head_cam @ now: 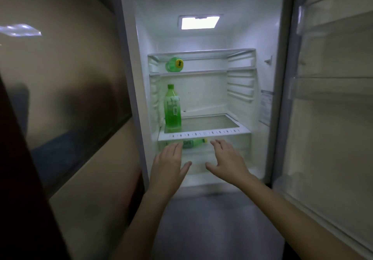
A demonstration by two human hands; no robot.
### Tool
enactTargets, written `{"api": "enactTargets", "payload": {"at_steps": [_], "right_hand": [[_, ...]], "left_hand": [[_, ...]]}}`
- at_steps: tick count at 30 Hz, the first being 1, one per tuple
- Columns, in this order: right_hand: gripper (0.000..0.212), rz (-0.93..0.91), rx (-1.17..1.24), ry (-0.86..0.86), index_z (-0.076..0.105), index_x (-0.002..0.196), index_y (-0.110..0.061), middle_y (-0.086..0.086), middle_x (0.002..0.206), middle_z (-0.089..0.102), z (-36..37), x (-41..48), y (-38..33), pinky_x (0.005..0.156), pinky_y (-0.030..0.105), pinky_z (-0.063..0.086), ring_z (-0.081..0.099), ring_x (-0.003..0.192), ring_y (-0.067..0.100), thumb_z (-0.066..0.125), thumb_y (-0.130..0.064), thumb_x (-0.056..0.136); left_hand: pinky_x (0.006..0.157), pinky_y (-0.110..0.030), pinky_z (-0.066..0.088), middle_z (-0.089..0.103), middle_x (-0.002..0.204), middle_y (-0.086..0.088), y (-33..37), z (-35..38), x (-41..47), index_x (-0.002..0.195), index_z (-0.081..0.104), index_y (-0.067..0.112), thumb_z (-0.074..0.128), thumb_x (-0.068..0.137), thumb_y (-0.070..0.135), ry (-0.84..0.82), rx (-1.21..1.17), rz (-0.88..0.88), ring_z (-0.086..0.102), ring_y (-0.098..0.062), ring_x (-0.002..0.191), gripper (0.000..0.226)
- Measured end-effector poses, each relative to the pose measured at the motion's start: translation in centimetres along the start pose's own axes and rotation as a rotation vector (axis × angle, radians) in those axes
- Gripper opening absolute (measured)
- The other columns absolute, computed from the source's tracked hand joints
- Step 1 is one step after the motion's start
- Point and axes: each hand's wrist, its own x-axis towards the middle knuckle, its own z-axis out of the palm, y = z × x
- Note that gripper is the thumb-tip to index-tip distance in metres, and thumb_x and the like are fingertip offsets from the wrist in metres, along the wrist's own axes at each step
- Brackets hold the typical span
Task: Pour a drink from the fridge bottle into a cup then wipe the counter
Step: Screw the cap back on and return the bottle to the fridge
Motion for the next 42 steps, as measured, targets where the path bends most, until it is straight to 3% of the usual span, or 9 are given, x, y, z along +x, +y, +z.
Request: {"api": "enactTargets", "payload": {"at_steps": [7, 20, 24, 29, 35, 39, 42], "right_hand": [[0.079, -0.091, -0.27, 0.118, 0.036, 0.143, -0.009, 0.013, 0.145, 0.04, -5.2, -8.1, -2.1, 0.111, 0.043, 0.028, 0.035, 0.135, 0.031, 0.06, -0.044, 0.076], [0.076, -0.102, -0.331, 0.21, 0.035, 0.145, -0.008, 0.016, 0.147, 0.039, -12.0, -19.9, -1.0, 0.112, 0.049, 0.029, 0.033, 0.138, 0.033, 0.056, -0.038, 0.078], [0.077, -0.101, -0.366, 0.197, 0.033, 0.146, -0.007, 0.016, 0.149, 0.035, -16.7, -22.8, 1.4, 0.112, 0.049, 0.027, 0.029, 0.139, 0.034, 0.054, -0.039, 0.078], [0.079, -0.081, -0.416, 0.166, 0.037, 0.144, -0.006, 0.017, 0.146, 0.04, -20.9, -28.6, 4.6, 0.112, 0.05, 0.027, 0.032, 0.138, 0.034, 0.054, -0.039, 0.074], [0.081, -0.087, -0.437, 0.184, 0.034, 0.146, -0.008, 0.016, 0.147, 0.038, -25.5, -35.1, 7.0, 0.113, 0.051, 0.025, 0.03, 0.139, 0.034, 0.056, -0.039, 0.075], [0.078, -0.086, -0.431, 0.186, 0.032, 0.147, -0.008, 0.016, 0.151, 0.033, -27.4, -39.4, 8.2, 0.113, 0.052, 0.024, 0.026, 0.142, 0.033, 0.056, -0.036, 0.078], [0.076, -0.065, -0.435, 0.173, 0.031, 0.148, -0.009, 0.016, 0.153, 0.03, -28.7, -42.0, 9.6, 0.114, 0.052, 0.023, 0.024, 0.143, 0.032, 0.056, -0.034, 0.08]], "left_hand": [[0.106, -0.048, 0.041, 0.05, 0.145, -0.015, 3.0, -3.5, -4.8, 0.146, 0.044, 0.009, 0.064, 0.091, 0.043, 0.043, 0.048, 0.023, 0.047, -0.032, 0.134, 0.068], [0.11, -0.052, 0.038, 0.044, 0.149, -0.018, 9.5, -6.9, -12.1, 0.148, 0.039, 0.005, 0.065, 0.089, 0.044, 0.155, 0.168, 0.058, 0.041, -0.036, 0.138, 0.076], [0.109, -0.052, 0.039, 0.043, 0.149, -0.021, 14.1, -7.0, -13.2, 0.146, 0.04, 0.004, 0.063, 0.093, 0.038, 0.217, 0.105, 0.08, 0.042, -0.038, 0.135, 0.067], [0.104, -0.05, 0.042, 0.044, 0.148, -0.019, 21.9, -8.1, -15.3, 0.145, 0.041, 0.005, 0.038, 0.096, 0.042, 0.244, 0.058, 0.094, 0.045, -0.037, 0.133, 0.062], [0.105, -0.045, 0.037, 0.05, 0.144, -0.018, 29.8, -10.0, -19.1, 0.144, 0.045, 0.005, 0.048, 0.095, 0.04, 0.251, 0.091, 0.148, 0.051, -0.036, 0.126, 0.061], [0.106, -0.047, 0.041, 0.05, 0.144, -0.016, 33.9, -11.5, -21.4, 0.144, 0.045, 0.006, 0.042, 0.095, 0.042, 0.242, 0.112, 0.188, 0.05, -0.034, 0.127, 0.062], [0.109, -0.045, 0.034, 0.05, 0.144, -0.016, 36.2, -12.5, -22.5, 0.145, 0.045, 0.006, 0.042, 0.095, 0.043, 0.246, 0.134, 0.218, 0.046, -0.033, 0.131, 0.062]]}}
